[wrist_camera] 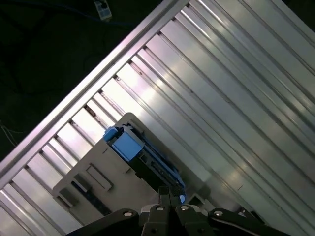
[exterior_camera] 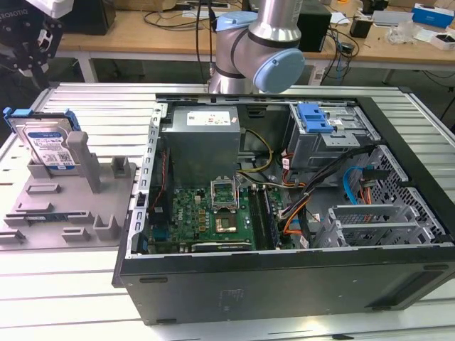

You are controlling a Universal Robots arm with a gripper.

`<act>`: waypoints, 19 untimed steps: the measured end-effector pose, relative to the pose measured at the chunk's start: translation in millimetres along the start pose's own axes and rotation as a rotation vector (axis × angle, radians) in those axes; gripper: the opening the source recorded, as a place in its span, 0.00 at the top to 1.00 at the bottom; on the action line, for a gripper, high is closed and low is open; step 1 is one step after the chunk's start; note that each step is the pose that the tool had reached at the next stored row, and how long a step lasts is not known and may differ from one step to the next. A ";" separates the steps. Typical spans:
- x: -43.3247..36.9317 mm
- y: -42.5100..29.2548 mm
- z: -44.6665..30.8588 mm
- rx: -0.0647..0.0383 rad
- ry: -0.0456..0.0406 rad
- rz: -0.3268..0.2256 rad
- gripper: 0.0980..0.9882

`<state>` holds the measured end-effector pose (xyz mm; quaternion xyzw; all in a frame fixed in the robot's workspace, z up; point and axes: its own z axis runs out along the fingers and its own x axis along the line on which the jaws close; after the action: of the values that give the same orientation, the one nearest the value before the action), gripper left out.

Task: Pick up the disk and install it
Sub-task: 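Pick up the disk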

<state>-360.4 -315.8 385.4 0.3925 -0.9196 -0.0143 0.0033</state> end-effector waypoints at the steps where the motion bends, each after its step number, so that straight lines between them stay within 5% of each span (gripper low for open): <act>1: 0.0 0.0 0.1 0.001 0.0015 -0.022 0.99; 10: 0.0 0.1 0.3 0.002 0.0082 -0.185 0.98; 16: 0.0 0.1 0.5 0.005 0.0167 -0.320 0.64; 17: 0.0 0.1 0.5 0.005 0.0184 -0.358 0.50; 19: 0.0 0.1 0.6 0.007 0.0227 -0.414 0.50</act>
<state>-360.5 -315.7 384.9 0.5733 -0.8193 -0.0069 0.0092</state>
